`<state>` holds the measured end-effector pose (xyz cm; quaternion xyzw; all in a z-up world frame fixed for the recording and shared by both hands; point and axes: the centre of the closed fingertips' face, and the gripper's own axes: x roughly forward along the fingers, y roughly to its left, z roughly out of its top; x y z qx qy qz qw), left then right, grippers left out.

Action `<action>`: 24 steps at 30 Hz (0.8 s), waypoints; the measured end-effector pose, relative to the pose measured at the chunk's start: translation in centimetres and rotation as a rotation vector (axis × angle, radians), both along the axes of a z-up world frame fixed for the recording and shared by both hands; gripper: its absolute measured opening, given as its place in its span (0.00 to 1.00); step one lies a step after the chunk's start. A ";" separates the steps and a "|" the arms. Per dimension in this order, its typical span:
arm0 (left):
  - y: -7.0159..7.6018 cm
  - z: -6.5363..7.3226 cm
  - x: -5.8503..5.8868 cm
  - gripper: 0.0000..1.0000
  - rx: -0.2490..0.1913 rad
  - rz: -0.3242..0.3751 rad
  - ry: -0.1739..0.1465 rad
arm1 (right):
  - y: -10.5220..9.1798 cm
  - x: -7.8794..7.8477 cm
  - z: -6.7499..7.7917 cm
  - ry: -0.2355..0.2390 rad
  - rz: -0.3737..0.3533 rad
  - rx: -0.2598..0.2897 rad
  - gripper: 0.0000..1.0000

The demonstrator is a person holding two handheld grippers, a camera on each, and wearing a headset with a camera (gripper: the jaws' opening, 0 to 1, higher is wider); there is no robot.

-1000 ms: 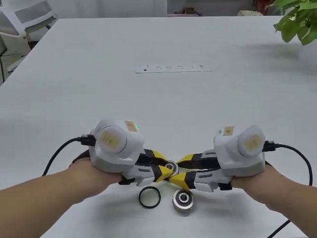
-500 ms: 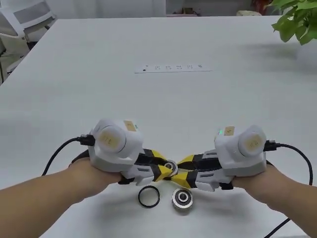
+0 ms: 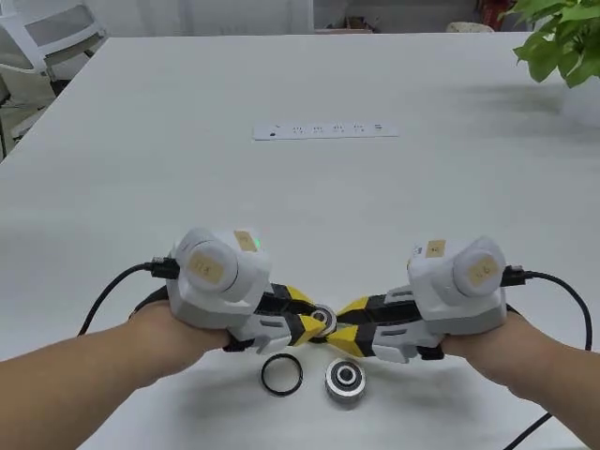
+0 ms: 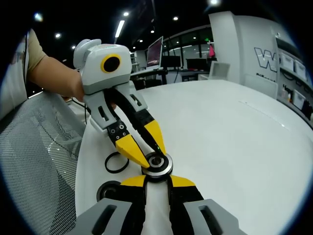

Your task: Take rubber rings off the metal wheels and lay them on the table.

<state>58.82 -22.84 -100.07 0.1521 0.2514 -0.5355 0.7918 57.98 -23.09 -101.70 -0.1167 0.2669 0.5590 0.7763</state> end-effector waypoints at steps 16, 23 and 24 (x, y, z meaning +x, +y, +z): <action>0.0 0.0 0.0 0.14 -0.001 0.008 -0.003 | -0.4 0.1 -0.2 0.053 -0.051 0.021 0.01; 0.0 0.0 0.0 0.14 0.003 0.010 -0.012 | -0.5 0.3 -0.2 0.073 -0.086 0.033 0.00; 0.0 0.0 0.0 0.14 0.003 0.011 -0.014 | -0.5 0.3 -0.2 0.074 -0.090 0.034 0.00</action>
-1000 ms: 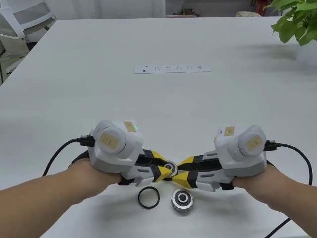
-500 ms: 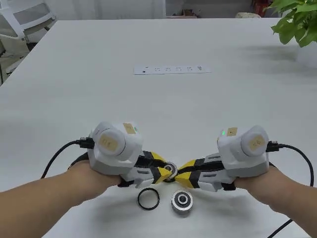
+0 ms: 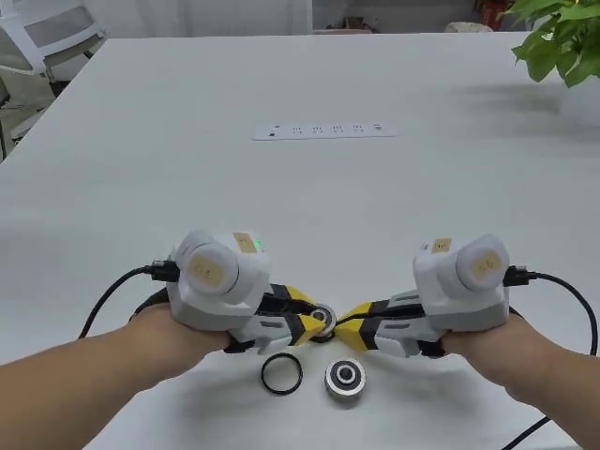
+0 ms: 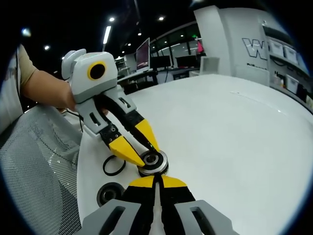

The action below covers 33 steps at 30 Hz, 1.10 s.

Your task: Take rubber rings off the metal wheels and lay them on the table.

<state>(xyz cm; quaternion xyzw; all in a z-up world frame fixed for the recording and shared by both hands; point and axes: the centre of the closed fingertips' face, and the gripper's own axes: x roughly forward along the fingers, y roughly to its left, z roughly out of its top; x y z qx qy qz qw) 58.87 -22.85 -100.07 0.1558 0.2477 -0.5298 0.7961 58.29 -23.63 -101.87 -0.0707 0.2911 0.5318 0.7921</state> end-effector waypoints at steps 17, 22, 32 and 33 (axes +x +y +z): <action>0.0 0.0 0.1 0.14 0.008 0.008 -0.003 | -0.3 0.0 0.3 0.008 -0.024 0.004 0.00; -0.1 0.0 0.0 0.14 0.008 0.005 -0.003 | -0.4 0.0 0.4 0.020 -0.031 0.014 0.00; -0.1 0.0 0.0 0.14 0.009 0.000 -0.005 | -0.4 -0.1 0.5 0.031 -0.033 0.016 0.00; -0.1 0.0 0.0 0.14 0.009 -0.001 -0.005 | -0.4 -0.1 0.6 0.032 -0.033 0.016 0.00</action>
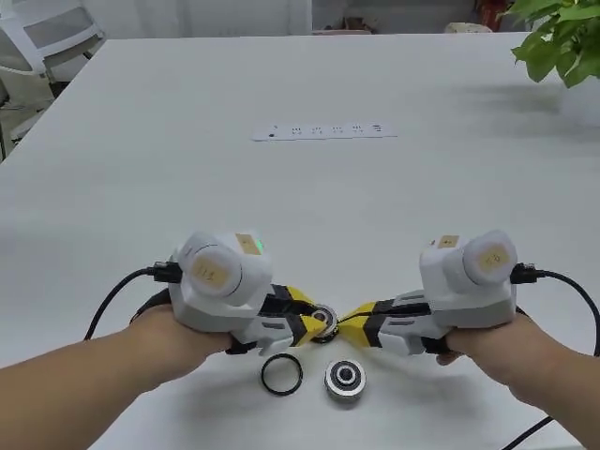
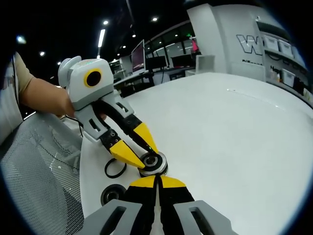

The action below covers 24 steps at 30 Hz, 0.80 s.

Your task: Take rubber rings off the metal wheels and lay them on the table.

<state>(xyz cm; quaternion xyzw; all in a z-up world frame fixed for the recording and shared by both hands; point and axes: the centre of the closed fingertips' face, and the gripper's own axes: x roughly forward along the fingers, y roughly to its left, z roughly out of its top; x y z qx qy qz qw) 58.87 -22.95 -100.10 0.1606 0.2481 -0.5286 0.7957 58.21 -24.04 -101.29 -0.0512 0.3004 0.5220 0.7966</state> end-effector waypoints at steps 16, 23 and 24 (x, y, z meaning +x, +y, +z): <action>0.1 0.0 0.0 0.14 0.006 0.010 -0.001 | -0.2 0.2 0.2 0.059 -0.064 0.061 0.00; 0.1 0.1 -0.1 0.14 0.006 0.009 0.006 | 0.0 0.3 0.3 0.056 -0.073 0.067 0.00; 0.1 0.1 -0.1 0.15 0.004 0.009 0.009 | 0.0 0.3 0.3 0.053 -0.073 0.067 0.00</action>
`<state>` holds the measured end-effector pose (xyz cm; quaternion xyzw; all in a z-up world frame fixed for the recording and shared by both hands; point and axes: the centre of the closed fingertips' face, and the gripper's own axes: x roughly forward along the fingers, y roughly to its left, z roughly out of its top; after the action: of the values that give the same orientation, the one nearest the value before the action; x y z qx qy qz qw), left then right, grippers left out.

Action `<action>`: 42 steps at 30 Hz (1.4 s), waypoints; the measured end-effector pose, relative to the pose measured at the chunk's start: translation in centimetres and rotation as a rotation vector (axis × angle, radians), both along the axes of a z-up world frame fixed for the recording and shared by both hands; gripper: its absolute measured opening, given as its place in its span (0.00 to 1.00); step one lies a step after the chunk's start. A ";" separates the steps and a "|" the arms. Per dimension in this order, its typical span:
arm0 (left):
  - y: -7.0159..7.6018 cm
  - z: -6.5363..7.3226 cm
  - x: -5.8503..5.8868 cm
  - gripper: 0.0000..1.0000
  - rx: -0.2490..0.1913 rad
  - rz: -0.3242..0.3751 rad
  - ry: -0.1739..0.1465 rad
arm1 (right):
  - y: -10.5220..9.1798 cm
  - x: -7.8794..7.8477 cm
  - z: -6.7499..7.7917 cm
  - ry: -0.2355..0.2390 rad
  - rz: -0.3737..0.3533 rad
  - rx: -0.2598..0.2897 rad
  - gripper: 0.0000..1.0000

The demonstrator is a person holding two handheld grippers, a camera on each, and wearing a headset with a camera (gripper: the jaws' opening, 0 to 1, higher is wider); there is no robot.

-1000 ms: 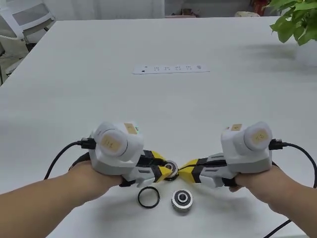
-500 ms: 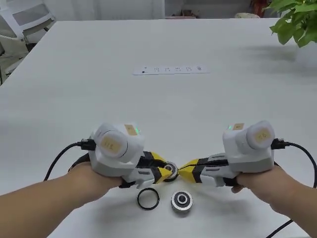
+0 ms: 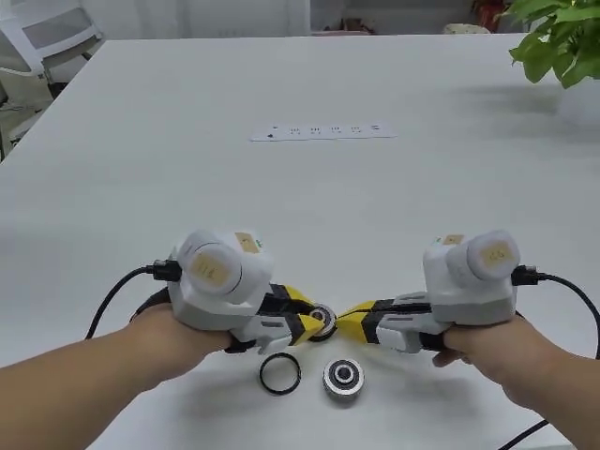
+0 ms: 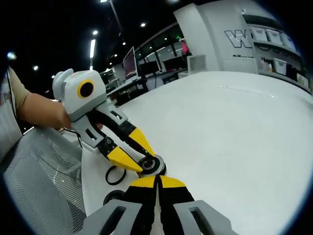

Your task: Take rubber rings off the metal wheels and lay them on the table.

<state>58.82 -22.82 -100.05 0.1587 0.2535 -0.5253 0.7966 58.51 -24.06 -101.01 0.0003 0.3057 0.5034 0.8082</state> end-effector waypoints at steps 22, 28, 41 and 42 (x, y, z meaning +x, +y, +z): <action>-0.4 0.0 -0.1 0.21 -0.010 -0.005 0.019 | 0.0 0.2 0.1 -0.017 0.002 -0.003 0.00; -0.2 0.0 0.2 0.16 -0.007 0.005 0.017 | 0.1 0.1 0.2 -0.019 0.008 -0.007 0.00; 0.0 0.0 0.3 0.14 0.010 0.002 -0.006 | 0.1 0.3 0.4 0.006 -0.017 0.025 0.00; 0.0 0.0 0.3 0.14 0.011 0.003 -0.006 | 0.2 0.4 0.6 0.024 -0.033 0.051 0.00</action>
<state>59.13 -22.85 -100.05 0.1643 0.2540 -0.5224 0.7972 58.93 -23.86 -100.37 0.0322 0.3024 0.4975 0.8124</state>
